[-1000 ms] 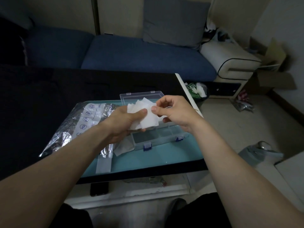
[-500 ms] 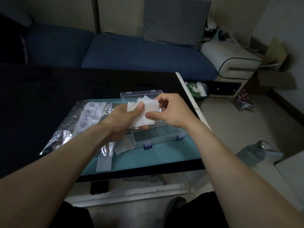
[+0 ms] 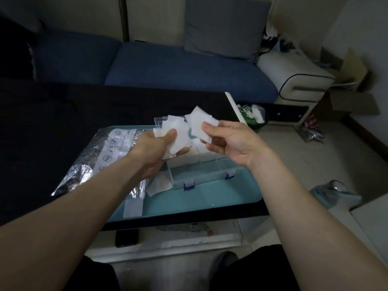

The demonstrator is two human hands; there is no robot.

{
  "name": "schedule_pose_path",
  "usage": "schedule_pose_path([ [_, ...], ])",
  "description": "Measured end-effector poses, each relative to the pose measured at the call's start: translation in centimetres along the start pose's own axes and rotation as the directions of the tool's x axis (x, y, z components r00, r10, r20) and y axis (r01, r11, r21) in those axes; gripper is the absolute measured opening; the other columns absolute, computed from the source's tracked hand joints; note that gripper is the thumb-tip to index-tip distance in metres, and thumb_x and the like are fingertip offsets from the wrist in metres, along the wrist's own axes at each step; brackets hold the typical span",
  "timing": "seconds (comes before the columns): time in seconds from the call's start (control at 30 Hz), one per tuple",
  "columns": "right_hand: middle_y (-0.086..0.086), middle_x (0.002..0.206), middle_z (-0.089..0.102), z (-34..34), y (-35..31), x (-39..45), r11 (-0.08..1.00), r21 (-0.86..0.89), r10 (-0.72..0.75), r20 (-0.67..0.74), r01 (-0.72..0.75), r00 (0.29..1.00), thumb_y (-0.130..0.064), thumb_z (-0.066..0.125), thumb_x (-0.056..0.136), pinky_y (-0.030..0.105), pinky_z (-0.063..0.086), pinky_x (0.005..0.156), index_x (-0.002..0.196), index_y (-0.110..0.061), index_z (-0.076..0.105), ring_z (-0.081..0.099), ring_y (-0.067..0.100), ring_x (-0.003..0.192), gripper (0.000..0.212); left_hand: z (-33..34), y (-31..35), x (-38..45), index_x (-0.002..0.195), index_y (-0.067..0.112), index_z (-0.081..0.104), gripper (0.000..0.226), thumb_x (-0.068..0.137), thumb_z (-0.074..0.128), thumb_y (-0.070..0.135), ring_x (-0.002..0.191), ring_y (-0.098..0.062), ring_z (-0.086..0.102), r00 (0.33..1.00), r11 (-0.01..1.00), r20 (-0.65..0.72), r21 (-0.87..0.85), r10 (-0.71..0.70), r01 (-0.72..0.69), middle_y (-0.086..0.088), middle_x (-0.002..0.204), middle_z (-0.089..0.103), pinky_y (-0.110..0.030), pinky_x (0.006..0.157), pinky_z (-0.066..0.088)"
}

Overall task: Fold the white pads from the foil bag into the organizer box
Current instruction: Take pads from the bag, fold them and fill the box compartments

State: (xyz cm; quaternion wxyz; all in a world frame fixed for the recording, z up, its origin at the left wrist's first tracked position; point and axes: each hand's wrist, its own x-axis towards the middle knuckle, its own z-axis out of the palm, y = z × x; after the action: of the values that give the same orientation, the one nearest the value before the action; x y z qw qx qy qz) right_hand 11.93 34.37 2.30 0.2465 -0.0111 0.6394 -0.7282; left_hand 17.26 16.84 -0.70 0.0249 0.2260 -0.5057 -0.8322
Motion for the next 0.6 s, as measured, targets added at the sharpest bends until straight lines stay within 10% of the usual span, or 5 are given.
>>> schedule_pose_path([
  [0.2, 0.009, 0.088, 0.074, 0.5, 1.2, 0.5, 0.941, -0.339, -0.054, -0.065, 0.029, 0.996, -0.014, 0.078, 0.085, 0.025, 0.058, 0.055, 0.106, -0.001, 0.071, 0.073, 0.015, 0.064, 0.025, 0.8, -0.1, -0.7, 0.098, 0.0, 0.062, 0.012, 0.098, 0.056, 0.012, 0.066, -0.02, 0.072, 0.999, 0.994, 0.045, 0.111, 0.013, -0.018, -0.016, 0.095, 0.071, -0.033, 0.054, 0.061],
  [0.6, 0.015, 0.087, 0.076, 0.5, 0.7, 0.3, 0.898, -0.44, -0.021, -0.094, -0.023, 0.995, -0.005, 0.091, 0.067, 0.022, 0.053, 0.051, 0.103, -0.005, 0.065, 0.072, 0.017, 0.06, 0.045, 0.5, -0.2, -0.9, 0.103, 0.002, 0.064, 0.015, 0.096, 0.059, 0.014, 0.089, -0.025, 0.07, 0.996, 0.965, 0.05, 0.246, 0.079, -0.089, -0.015, 0.104, 0.071, -0.038, 0.08, 0.06],
])
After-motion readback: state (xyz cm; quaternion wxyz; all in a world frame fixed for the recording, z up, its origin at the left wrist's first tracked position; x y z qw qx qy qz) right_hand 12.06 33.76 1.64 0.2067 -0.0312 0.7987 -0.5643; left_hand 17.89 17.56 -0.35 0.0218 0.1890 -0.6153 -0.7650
